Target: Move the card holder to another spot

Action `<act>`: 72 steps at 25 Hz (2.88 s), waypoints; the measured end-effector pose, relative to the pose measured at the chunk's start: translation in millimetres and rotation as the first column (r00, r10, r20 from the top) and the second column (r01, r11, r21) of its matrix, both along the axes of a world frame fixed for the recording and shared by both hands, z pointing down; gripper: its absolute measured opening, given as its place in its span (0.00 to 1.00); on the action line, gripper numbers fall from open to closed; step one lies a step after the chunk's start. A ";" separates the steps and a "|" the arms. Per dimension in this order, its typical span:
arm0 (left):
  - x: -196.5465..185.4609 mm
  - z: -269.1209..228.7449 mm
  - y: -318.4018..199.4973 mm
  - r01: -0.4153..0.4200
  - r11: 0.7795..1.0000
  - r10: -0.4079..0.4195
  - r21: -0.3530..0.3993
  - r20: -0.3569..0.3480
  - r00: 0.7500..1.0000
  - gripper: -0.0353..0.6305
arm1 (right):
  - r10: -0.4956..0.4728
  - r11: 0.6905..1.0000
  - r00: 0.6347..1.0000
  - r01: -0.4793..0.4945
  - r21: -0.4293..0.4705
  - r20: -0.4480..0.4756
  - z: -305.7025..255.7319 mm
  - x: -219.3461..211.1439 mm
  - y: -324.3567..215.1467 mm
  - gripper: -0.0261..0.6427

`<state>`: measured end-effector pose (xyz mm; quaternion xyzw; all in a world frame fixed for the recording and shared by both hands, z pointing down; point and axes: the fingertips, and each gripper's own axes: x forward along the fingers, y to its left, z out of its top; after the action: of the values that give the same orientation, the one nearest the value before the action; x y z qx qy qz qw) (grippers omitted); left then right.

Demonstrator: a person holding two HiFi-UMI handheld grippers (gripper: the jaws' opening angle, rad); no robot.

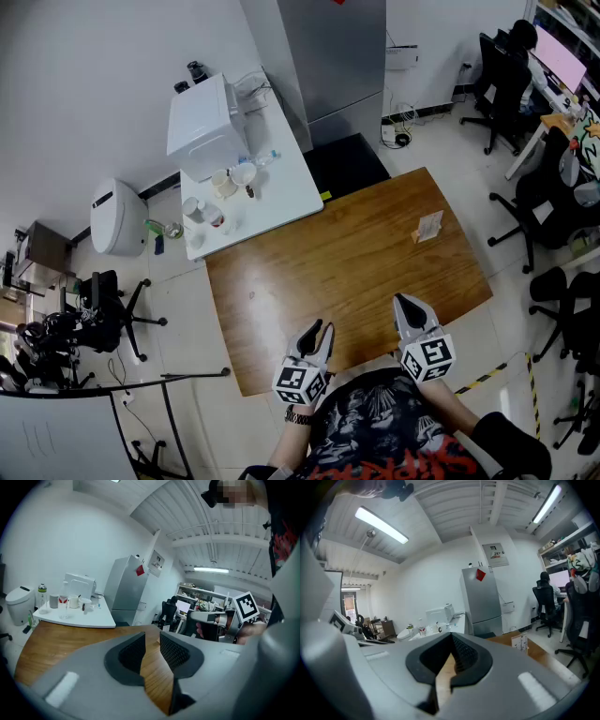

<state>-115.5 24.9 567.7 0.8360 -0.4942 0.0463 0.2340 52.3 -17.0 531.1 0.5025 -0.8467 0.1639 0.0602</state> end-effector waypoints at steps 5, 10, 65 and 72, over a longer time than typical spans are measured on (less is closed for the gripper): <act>15.9 0.9 -4.4 0.014 1.000 -0.014 -0.012 0.007 1.000 0.20 | -0.007 0.996 1.000 0.007 0.084 0.001 -12.2 10.4 -11.1 0.04; 31.5 2.7 -13.9 0.028 0.999 -0.027 -0.026 0.032 0.999 0.20 | 0.003 0.996 0.999 0.002 0.095 -0.045 9.1 50.0 -26.1 0.18; 25.8 -55.0 -23.1 0.012 0.997 -0.014 0.071 0.033 0.999 0.21 | 0.123 0.987 0.977 -0.103 0.122 -0.173 -2.5 85.3 -43.8 0.86; 8.4 -38.8 -17.0 0.069 0.997 -0.072 0.038 0.060 0.996 0.20 | 0.059 0.993 0.983 -0.040 0.113 -0.172 -5.3 57.0 -28.8 0.86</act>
<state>-107.1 7.8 528.9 0.8203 -0.5311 0.0546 0.2050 109.2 -45.8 525.8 0.5385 -0.8330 0.0738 0.1028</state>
